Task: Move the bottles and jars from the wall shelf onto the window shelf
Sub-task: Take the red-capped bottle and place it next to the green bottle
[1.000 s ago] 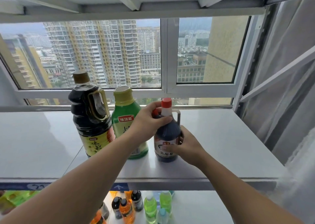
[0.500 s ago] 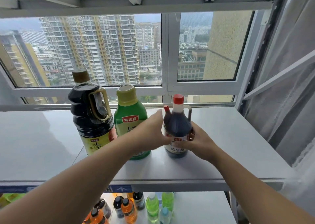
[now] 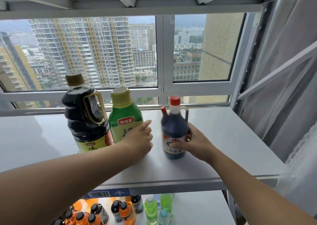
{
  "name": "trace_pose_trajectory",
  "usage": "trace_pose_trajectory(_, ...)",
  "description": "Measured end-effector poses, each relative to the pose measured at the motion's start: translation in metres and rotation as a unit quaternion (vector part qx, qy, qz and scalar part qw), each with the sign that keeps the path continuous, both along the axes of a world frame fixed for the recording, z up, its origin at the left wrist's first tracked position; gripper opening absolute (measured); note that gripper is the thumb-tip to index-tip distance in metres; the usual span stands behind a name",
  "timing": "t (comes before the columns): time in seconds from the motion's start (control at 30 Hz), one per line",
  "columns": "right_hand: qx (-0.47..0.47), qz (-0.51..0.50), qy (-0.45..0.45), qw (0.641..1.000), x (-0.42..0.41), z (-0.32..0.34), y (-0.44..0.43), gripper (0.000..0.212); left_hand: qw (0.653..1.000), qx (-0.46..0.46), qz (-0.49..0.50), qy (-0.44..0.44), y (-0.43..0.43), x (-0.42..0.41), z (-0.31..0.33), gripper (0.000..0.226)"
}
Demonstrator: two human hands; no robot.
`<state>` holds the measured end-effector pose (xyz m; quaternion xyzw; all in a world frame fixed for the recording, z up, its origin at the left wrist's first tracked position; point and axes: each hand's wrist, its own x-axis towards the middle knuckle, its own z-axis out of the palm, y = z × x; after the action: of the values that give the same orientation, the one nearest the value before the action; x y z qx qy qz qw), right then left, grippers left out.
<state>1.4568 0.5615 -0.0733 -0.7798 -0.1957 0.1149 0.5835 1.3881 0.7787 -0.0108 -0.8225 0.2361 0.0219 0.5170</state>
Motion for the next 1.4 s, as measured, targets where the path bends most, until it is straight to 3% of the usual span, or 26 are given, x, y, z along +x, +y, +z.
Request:
trace_pose_trajectory(0.23,-0.005,0.006,-0.003,1.0,-0.005,0.0,0.013,0.07,0.999,-0.001,-0.032,0.003,0.014,-0.01,-0.001,0.033)
trace_pose_trajectory(0.47,-0.019,0.019,-0.011,1.0,-0.007,-0.003,0.029,0.073,0.974,-0.178,-0.142,-0.011,0.032,-0.039,-0.008,0.018)
trace_pose_trajectory(0.77,-0.024,0.033,0.012,0.999,-0.015,-0.001,0.043,0.072,0.95,-0.295,-0.092,0.037,0.04,-0.074,-0.031,0.011)
trace_pose_trajectory(0.87,-0.04,0.028,0.008,0.999,-0.023,0.002,0.045,0.072,0.926,-0.371,-0.053,0.029,0.037,-0.083,-0.037,0.017)
trace_pose_trajectory(0.97,-0.083,0.009,-0.011,0.996,-0.038,0.009,0.043,0.074,0.864,-0.5,0.048,0.048,0.029,-0.095,-0.035,0.031)
trace_pose_trajectory(1.1,-0.19,-0.064,-0.096,0.975,-0.073,0.019,0.026,0.087,0.812,-0.572,0.107,0.051,0.024,-0.108,-0.032,0.034)
trace_pose_trajectory(1.23,-0.294,-0.11,-0.186,0.931,-0.117,0.02,0.005,0.088,0.809,-0.573,0.11,0.064,0.021,-0.126,-0.035,0.036)
trace_pose_trajectory(1.4,-0.328,-0.13,-0.217,0.91,-0.187,0.017,-0.019,0.061,0.792,-0.602,0.071,0.078,0.01,-0.157,-0.04,0.036)
